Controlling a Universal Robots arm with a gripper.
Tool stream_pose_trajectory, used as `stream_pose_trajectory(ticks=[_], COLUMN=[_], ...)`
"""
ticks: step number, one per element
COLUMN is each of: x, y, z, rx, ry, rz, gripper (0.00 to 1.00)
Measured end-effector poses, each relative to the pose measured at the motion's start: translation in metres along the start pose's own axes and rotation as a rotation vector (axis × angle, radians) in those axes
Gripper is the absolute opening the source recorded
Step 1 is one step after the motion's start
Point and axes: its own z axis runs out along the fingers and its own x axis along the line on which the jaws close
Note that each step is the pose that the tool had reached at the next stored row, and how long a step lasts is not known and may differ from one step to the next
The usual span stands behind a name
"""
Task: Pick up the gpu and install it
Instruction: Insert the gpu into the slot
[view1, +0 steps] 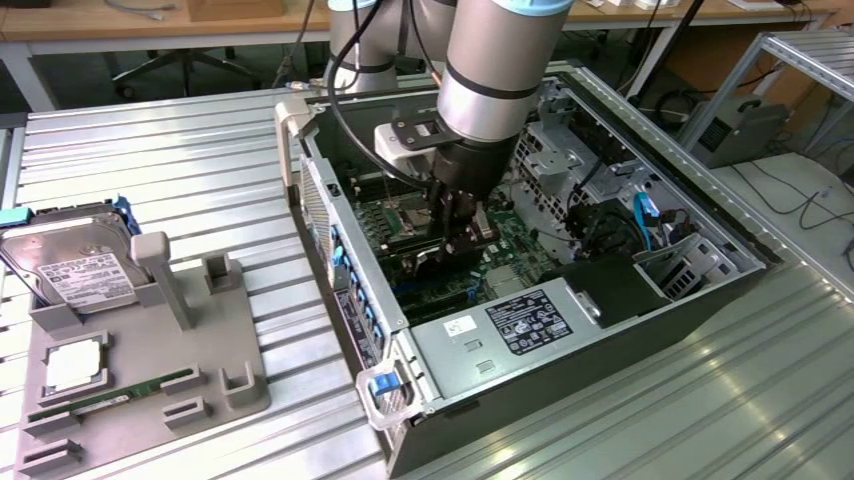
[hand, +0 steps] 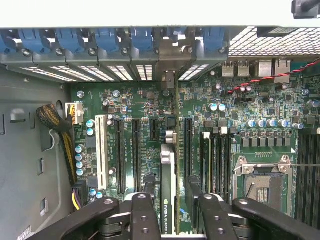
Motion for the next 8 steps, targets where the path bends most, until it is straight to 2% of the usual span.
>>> stream_pose_trajectory(ticks=[5,6,8], x=[0.0000,0.0000,0.0000], y=[0.0000,0.0000,0.0000], z=[0.0000,0.0000,0.0000], rx=[0.0000,0.0000,0.0000], ry=[0.0000,0.0000,0.0000], rz=[0.000,0.000,0.000], gripper=[0.39,0.44,0.44])
